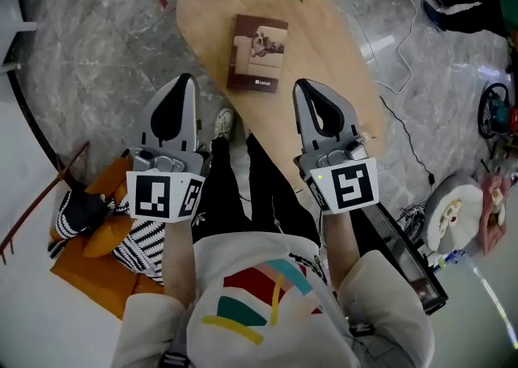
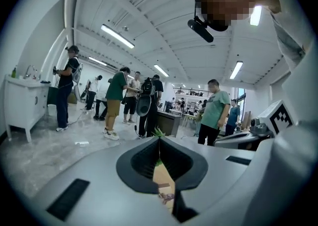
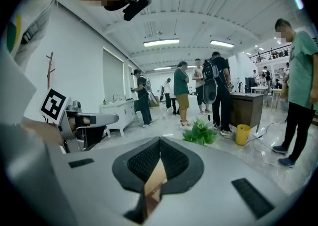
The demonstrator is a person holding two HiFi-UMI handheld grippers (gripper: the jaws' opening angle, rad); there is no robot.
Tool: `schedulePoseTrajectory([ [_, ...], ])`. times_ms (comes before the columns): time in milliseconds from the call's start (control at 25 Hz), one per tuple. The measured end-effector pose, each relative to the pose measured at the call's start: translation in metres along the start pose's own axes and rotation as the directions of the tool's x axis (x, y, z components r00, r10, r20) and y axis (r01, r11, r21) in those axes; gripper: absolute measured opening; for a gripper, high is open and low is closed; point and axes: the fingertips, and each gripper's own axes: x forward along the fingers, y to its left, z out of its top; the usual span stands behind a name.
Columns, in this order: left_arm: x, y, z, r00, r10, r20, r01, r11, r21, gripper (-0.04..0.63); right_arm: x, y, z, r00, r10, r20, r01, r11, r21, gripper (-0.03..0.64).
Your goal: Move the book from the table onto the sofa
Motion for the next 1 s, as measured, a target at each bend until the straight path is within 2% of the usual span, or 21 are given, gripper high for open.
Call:
schedulePoseTrajectory([
  [80, 0.015, 0.021, -0.032, 1.000, 0.015, -0.004, -0.015, 1.000, -0.024, 0.008, 0.028, 0.000, -0.038, 0.998, -0.022, -0.051, 0.023, 0.999, 0.025, 0.012],
  [200, 0.028, 0.063, -0.088, 0.995, 0.098, -0.022, -0.099, 0.994, -0.044, 0.008, 0.069, 0.001, -0.107, 0.990, -0.027, -0.140, 0.037, 0.997, 0.075, 0.012],
  [280, 0.031, 0.087, -0.131, 0.990, 0.135, -0.044, -0.139, 0.985, -0.102, 0.008, 0.092, 0.005, -0.157, 0.976, -0.012, -0.218, 0.028, 0.997, 0.068, 0.012],
  [400, 0.034, 0.095, -0.199, 0.989, 0.102, -0.108, -0.119, 0.980, -0.163, 0.008, 0.116, 0.008, -0.225, 0.945, 0.000, -0.328, 0.012, 0.999, 0.033, 0.012],
  [480, 0.036, 0.091, -0.242, 0.985, 0.067, -0.161, -0.095, 0.980, -0.173, 0.008, 0.127, 0.009, -0.259, 0.926, 0.006, -0.376, 0.004, 1.000, 0.025, 0.012],
  [560, 0.036, 0.090, -0.277, 0.980, 0.051, -0.194, -0.095, 0.970, -0.224, 0.008, 0.134, 0.008, -0.286, 0.907, 0.002, -0.422, -0.001, 1.000, 0.003, 0.012],
  [640, 0.032, 0.092, -0.301, 0.976, 0.052, -0.212, -0.112, 0.953, -0.281, 0.008, 0.138, 0.007, -0.306, 0.886, -0.014, -0.463, 0.000, 1.000, -0.031, 0.012],
  [720, 0.030, 0.094, -0.317, 0.972, 0.058, -0.227, -0.127, 0.944, -0.305, 0.009, 0.139, 0.006, -0.320, 0.868, -0.027, -0.495, 0.003, 0.999, -0.048, 0.012],
  [840, 0.030, 0.096, -0.329, 0.970, 0.050, -0.240, -0.126, 0.941, -0.313, 0.017, 0.143, 0.008, -0.333, 0.853, -0.026, -0.521, 0.005, 0.999, -0.041, 0.012],
  [1000, 0.033, 0.097, -0.333, 0.970, 0.023, -0.241, -0.104, 0.939, -0.328, 0.080, 0.148, 0.014, -0.346, 0.833, -0.027, -0.552, -0.005, 0.998, -0.057, 0.012],
])
